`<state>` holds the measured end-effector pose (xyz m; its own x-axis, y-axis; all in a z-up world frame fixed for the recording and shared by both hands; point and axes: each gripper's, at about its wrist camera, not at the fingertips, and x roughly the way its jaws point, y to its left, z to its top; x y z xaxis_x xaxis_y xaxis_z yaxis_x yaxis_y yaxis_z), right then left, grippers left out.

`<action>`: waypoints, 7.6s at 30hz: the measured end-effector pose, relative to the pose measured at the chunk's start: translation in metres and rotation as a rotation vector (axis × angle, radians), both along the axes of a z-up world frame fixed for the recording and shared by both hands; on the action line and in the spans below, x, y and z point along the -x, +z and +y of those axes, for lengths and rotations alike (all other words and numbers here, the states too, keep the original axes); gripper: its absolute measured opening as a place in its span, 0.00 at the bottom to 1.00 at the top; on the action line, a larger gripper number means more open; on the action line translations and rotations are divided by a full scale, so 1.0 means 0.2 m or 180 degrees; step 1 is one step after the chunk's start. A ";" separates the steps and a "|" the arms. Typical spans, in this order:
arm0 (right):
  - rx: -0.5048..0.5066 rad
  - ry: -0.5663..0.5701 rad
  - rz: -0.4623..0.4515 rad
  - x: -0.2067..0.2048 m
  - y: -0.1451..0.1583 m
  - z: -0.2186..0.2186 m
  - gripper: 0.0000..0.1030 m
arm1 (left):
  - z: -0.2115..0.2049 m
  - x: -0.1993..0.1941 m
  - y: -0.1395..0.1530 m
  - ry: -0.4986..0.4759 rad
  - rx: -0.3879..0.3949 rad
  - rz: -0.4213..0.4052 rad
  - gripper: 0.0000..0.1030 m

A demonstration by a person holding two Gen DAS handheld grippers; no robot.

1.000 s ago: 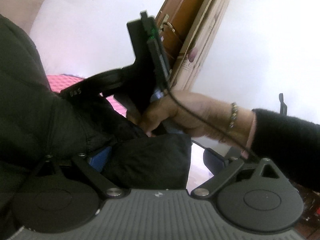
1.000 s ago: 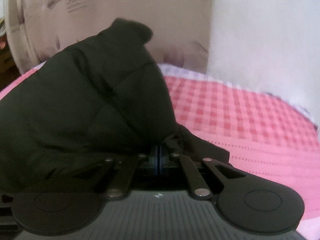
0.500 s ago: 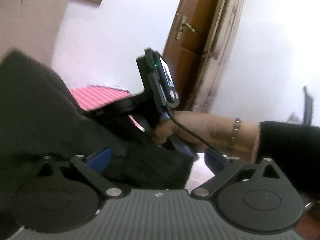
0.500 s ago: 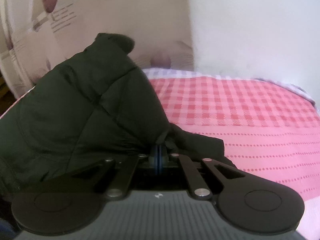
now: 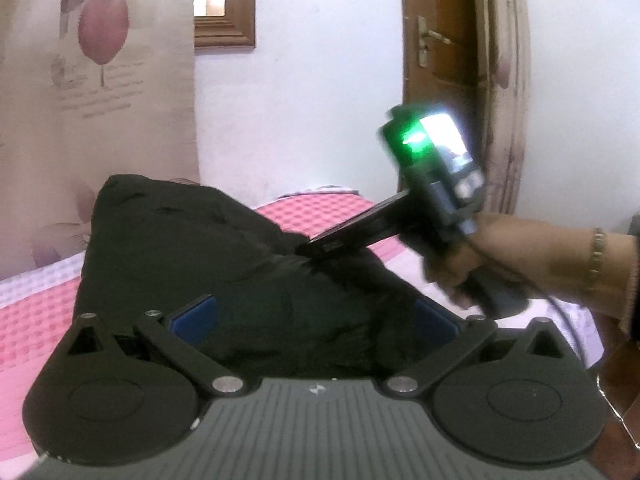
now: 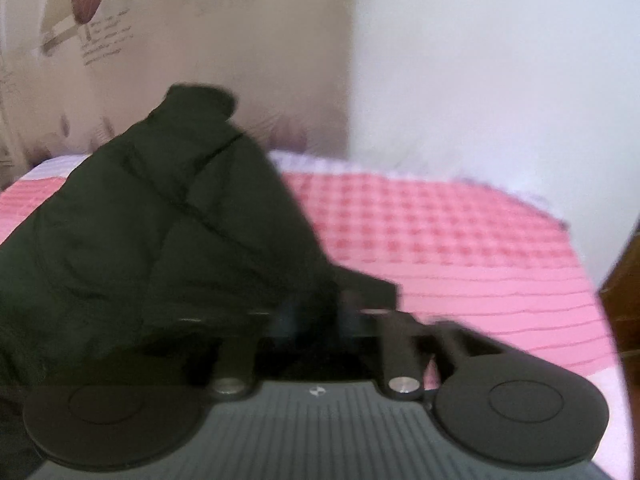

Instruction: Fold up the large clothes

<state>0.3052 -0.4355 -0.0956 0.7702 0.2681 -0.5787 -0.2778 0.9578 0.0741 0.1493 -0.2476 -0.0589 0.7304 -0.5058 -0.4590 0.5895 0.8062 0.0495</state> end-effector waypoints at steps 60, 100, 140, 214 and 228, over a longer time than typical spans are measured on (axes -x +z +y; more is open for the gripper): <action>-0.1742 0.0545 0.0636 0.23 -0.30 -0.12 0.96 | 0.72 -0.76 -0.23 0.0073 0.1024 0.1149 0.96; -0.1984 0.0386 0.0331 0.28 -0.24 -0.03 0.58 | 0.61 -0.51 -0.11 0.0543 0.0430 0.0427 0.68; -0.2423 0.1267 0.0440 0.47 0.12 0.85 0.49 | 1.50 0.05 0.27 0.1470 0.0631 0.0225 0.60; -0.0740 0.0053 -0.1194 1.60 0.19 1.13 1.00 | 1.41 0.91 0.35 0.2111 0.0353 -0.0905 1.00; -0.0530 0.0029 -0.1231 1.61 0.17 1.16 1.00 | 1.44 0.91 0.27 0.2170 0.0331 -0.0812 1.00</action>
